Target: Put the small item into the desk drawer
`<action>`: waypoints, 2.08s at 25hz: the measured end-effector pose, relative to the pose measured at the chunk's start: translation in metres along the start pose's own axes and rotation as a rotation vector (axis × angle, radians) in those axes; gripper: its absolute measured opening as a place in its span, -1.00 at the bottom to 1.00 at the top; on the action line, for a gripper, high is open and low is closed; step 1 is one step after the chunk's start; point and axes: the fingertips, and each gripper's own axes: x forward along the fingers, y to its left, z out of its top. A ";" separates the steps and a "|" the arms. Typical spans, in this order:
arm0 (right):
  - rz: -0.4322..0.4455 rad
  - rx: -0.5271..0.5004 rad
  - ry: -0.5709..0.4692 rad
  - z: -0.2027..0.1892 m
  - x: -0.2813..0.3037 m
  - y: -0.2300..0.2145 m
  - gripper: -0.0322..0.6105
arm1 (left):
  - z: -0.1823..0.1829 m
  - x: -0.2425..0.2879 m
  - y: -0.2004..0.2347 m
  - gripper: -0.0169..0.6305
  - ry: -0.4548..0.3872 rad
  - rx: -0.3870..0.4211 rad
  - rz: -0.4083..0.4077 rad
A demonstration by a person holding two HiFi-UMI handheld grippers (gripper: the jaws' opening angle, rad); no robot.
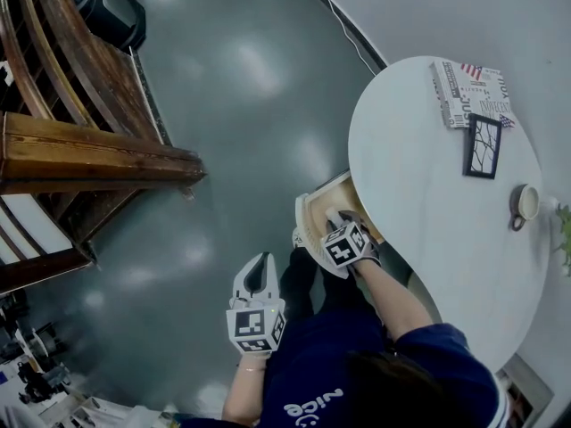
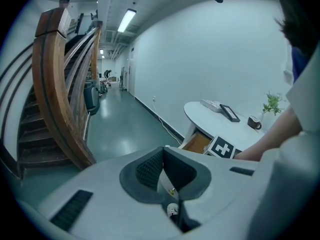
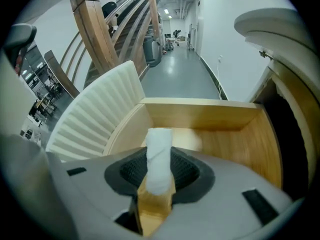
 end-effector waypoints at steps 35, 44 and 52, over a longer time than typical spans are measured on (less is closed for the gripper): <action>0.029 -0.099 0.212 -0.029 0.073 -0.011 -0.43 | -0.041 -0.011 0.010 -0.94 0.073 -0.002 0.047; 0.056 -0.002 0.152 -0.012 0.051 -0.007 -0.11 | -0.030 -0.009 0.005 -0.94 0.044 0.010 0.026; 0.046 0.024 0.031 0.013 -0.002 0.005 -0.08 | -0.007 -0.008 -0.001 -0.94 -0.015 0.022 -0.015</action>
